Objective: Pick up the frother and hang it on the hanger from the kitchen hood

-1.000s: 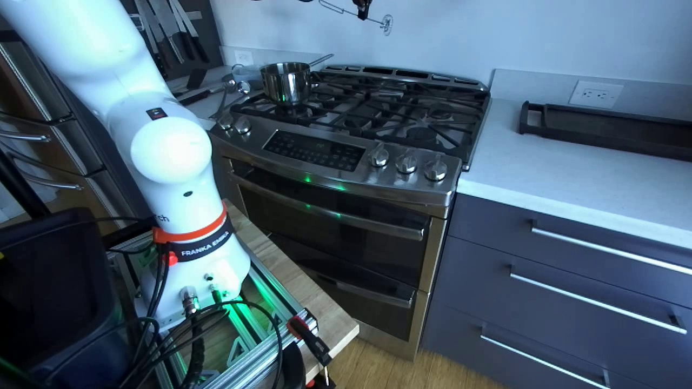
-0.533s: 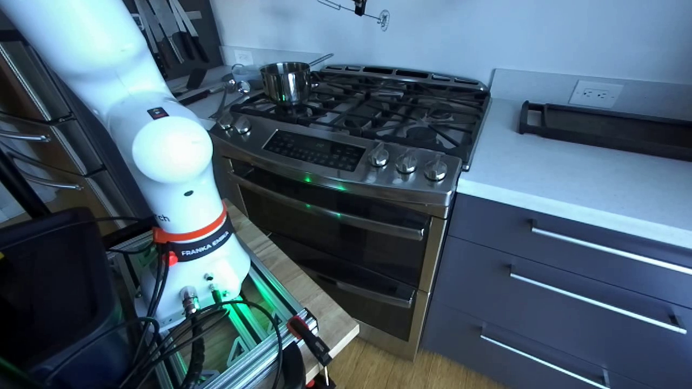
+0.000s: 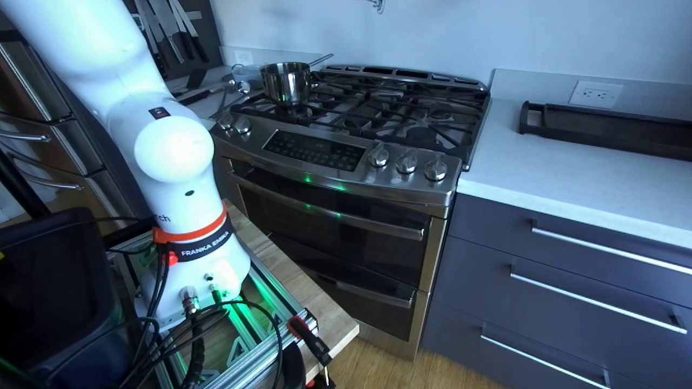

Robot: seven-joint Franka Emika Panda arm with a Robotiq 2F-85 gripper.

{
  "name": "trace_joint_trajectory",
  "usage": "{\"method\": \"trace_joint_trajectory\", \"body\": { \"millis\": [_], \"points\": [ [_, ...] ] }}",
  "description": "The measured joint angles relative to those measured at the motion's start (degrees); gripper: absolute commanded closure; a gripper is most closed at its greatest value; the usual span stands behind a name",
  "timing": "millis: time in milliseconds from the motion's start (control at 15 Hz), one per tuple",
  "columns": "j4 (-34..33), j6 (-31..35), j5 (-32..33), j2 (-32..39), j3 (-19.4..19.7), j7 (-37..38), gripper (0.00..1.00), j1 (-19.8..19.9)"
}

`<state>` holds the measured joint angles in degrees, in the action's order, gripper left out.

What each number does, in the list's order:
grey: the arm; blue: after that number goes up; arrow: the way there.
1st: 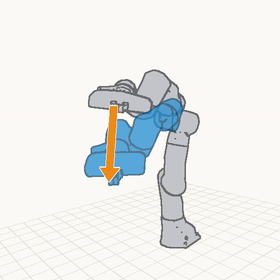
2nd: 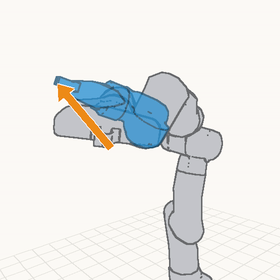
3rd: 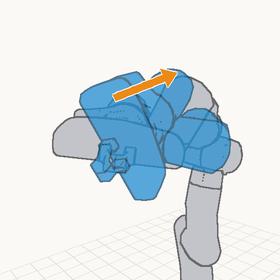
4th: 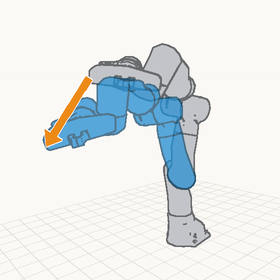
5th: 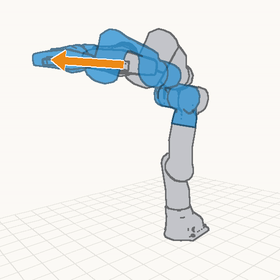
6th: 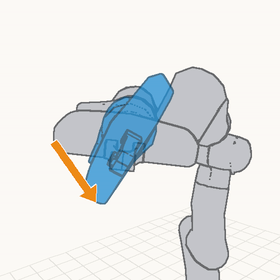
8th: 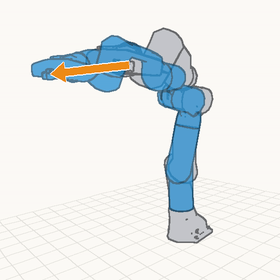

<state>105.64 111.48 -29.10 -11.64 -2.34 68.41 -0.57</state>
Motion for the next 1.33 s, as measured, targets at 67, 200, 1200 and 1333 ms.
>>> {"method": "trace_joint_trajectory", "body": {
  "millis": [67,200,1200,1333],
  "points": [
    [-0.9,0.0,-1.7,0.0,-0.1,0.0,0.99,-0.3],
    [-2.4,0.0,-5.2,-0.1,-0.1,0.0,0.99,-0.8],
    [-5.1,0.2,-17.3,1.0,-0.6,0.1,0.99,-1.5],
    [-5.2,0.2,-17.3,1.0,-0.6,0.0,0.99,-1.5]
  ]
}}
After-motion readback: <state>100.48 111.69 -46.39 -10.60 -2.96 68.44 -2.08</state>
